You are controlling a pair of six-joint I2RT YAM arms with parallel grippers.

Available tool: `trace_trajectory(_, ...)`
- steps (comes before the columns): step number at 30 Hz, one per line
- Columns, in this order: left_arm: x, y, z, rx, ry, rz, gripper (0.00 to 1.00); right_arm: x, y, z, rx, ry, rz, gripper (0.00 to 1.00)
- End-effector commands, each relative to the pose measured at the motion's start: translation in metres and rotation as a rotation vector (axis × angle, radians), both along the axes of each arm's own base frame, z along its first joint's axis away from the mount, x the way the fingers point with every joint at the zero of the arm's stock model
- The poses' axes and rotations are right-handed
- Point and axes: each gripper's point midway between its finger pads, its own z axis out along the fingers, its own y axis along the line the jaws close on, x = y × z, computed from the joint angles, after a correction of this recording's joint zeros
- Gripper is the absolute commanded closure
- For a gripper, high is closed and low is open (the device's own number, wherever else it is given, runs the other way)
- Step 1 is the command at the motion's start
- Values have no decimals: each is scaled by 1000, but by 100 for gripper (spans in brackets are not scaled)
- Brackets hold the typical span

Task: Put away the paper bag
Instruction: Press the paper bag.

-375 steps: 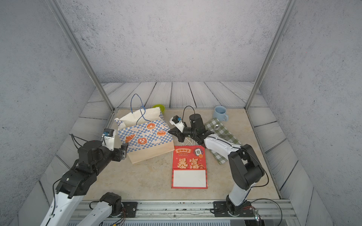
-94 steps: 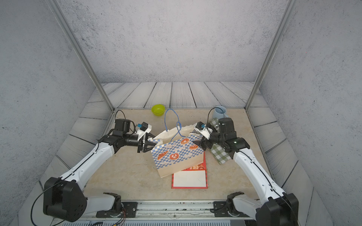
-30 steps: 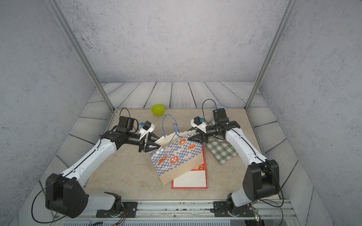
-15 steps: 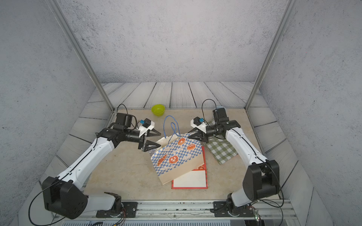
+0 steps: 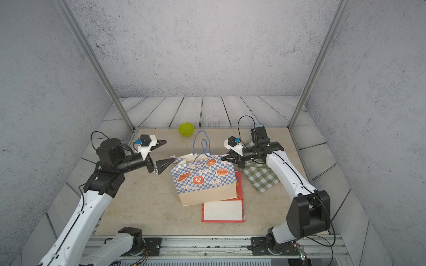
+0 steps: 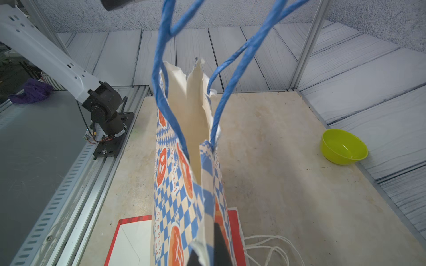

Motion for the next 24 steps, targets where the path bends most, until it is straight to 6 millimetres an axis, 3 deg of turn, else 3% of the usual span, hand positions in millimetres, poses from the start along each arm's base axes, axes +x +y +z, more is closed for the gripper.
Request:
trace_trajectory(1,-13,9,5,-70,19,84,1,-10,1,27,62,-27,-11,94)
trace_trajectory(4,-31,4,-6,-82,51,60,1,-16,0,33,74,-41,-20,94)
trace_trajectory(7,-36,1,-38,-22,86,55,1,-22,-2,40,74,-58,-21,96)
trace_trajectory(9,-37,2,-45,-7,61,60,1,-25,-4,46,74,-72,-28,98)
trace_trajectory(16,-39,3,-52,42,-5,56,1,-30,-9,74,73,-123,-82,100)
trace_trajectory(24,-8,3,-51,38,-37,118,1,-52,-13,95,93,-164,-63,100)
